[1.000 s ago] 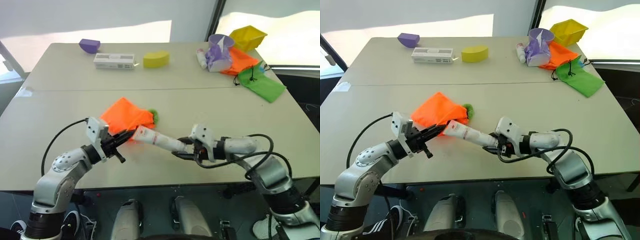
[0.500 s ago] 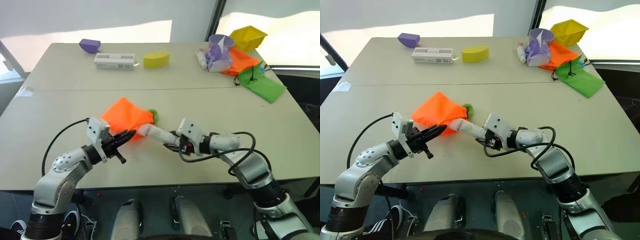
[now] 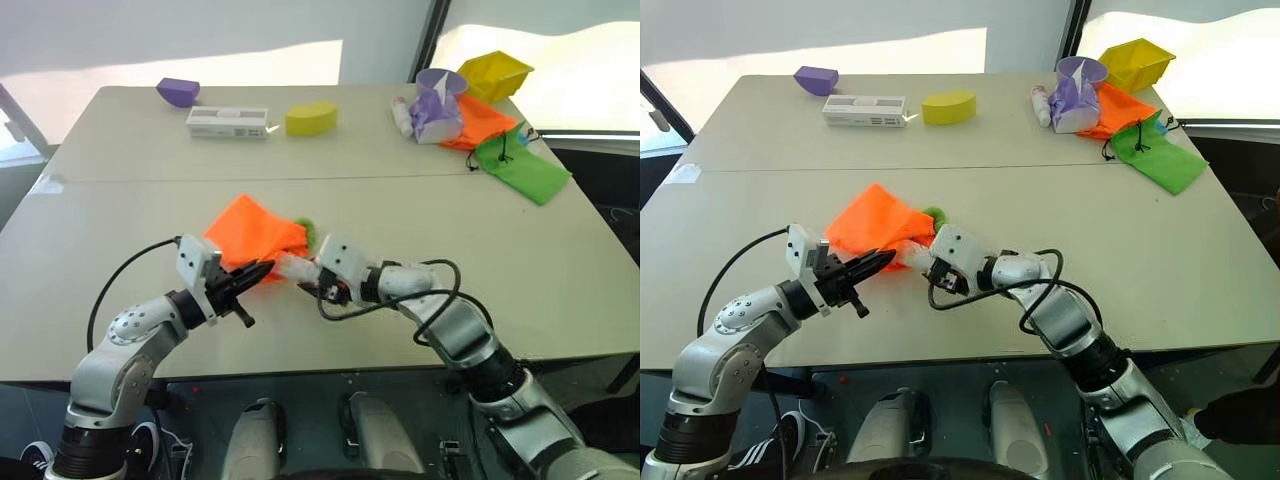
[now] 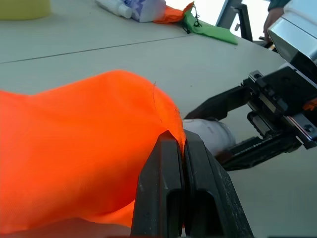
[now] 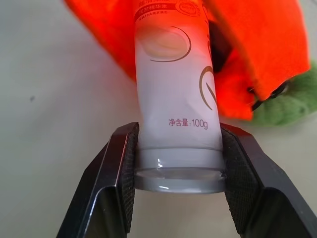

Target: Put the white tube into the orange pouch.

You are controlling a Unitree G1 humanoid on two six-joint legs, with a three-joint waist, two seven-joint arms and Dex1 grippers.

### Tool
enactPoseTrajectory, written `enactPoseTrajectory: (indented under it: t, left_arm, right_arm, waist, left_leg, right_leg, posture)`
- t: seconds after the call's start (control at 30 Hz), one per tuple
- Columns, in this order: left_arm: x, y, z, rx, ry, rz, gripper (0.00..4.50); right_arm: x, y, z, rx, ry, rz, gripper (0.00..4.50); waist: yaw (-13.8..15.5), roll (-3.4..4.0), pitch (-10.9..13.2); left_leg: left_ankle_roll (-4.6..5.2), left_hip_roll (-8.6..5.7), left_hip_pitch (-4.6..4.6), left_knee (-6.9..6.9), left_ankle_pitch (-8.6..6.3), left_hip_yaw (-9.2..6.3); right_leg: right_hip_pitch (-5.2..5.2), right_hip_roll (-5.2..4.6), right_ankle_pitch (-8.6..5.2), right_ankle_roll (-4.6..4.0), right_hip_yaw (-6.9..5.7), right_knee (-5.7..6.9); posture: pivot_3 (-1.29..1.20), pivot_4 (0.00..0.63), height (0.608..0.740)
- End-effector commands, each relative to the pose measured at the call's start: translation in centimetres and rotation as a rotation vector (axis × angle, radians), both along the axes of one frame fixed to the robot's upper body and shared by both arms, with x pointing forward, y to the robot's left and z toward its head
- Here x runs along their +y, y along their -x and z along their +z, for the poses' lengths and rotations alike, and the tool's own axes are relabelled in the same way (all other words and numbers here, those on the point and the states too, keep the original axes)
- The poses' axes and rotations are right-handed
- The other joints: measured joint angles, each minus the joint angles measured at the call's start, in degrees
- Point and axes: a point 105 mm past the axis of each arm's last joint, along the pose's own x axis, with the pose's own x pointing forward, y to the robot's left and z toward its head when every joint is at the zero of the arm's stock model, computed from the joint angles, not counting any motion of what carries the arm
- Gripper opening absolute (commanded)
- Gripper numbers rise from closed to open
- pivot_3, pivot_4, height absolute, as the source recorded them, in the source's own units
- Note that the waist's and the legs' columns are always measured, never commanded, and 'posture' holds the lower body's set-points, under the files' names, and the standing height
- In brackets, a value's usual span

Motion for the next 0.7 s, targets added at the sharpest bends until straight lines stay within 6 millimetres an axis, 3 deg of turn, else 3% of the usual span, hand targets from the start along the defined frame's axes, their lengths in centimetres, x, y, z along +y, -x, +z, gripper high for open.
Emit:
enactPoseTrajectory:
  t: [0.03, 0.2, 0.7]
  left_arm:
    - [-0.1, 0.2, 0.9, -0.042, 0.000, -0.011, 0.00]
    - [-0.5, 0.0, 1.1, -0.046, 0.004, -0.020, 0.00]
    - [-1.1, 0.6, 0.4, -0.024, 0.000, -0.048, 0.00]
  right_arm:
    - [1.3, -0.5, 1.6, 0.007, -0.070, -0.025, 1.80]
    - [2.7, -0.1, 0.1, 0.010, 0.037, 0.038, 1.80]
    - [6.7, -2.1, -0.3, 0.022, 0.008, -0.046, 1.80]
  waist:
    - [0.03, 0.00, 0.00]
    - [0.10, 0.00, 0.00]
    - [-0.35, 0.00, -0.01]
  left_leg:
    - [0.00, 0.01, 0.00, 0.00, 0.00, 0.00]
    - [0.00, -0.04, -0.05, -0.01, 0.00, 0.05]
    - [0.00, 0.03, -0.04, -0.02, 0.00, 0.04]
  right_leg:
    - [0.00, 0.01, 0.00, 0.00, -0.01, 0.00]
    - [0.00, -0.07, -0.01, 0.01, -0.01, -0.08]
    - [-0.03, -0.10, 0.00, 0.00, 0.00, -0.02]
  posture:
    - [0.00, 0.150, 0.740]
    - [0.00, 0.150, 0.740]
    - [0.00, 0.150, 0.740]
